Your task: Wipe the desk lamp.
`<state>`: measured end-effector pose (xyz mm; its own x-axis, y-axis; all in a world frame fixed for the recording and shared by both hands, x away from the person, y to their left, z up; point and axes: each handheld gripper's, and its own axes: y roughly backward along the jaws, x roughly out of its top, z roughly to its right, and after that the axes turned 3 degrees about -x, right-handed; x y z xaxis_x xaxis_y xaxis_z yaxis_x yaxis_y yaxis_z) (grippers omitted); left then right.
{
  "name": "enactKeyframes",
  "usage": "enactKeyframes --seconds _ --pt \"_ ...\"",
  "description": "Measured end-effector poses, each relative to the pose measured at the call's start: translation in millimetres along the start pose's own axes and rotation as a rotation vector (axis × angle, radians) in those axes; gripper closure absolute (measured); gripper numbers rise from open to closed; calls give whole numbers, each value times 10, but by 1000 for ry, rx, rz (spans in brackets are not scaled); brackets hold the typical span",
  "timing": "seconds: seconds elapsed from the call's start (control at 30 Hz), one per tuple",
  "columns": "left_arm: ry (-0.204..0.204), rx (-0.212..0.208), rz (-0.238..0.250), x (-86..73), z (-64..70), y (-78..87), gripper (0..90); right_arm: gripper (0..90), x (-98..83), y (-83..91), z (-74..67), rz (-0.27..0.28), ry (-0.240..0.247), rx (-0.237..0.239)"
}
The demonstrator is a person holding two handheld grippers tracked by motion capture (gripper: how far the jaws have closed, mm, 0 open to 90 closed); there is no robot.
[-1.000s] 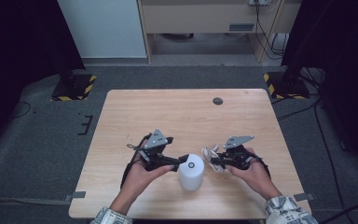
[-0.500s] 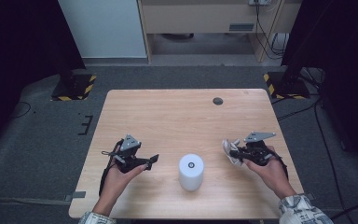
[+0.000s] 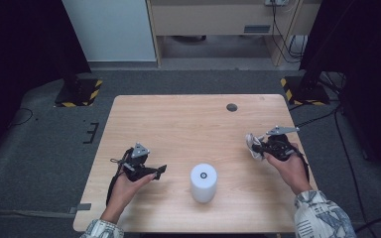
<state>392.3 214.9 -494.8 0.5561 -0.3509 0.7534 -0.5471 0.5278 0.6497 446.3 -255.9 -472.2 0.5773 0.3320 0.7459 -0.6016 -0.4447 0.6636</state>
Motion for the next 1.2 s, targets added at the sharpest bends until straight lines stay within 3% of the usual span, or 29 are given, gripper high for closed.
enactKeyframes --seconds 0.3,0.53,0.8,1.1,1.2 --pt "-3 23 -35 -28 -80 -102 56 757 132 -248 140 -21 -38 -58" --pt "-2 34 -62 -87 -113 -147 52 747 72 -418 141 -62 -54 -94" --pt "8 42 -70 -108 -145 -160 52 737 -52 -601 88 -123 -52 -98" --pt "8 49 -65 -130 -124 -107 54 738 -146 -527 2 -109 -54 -94" --pt "13 54 -65 -130 -126 -111 55 683 -199 -504 -19 -110 -52 -76"
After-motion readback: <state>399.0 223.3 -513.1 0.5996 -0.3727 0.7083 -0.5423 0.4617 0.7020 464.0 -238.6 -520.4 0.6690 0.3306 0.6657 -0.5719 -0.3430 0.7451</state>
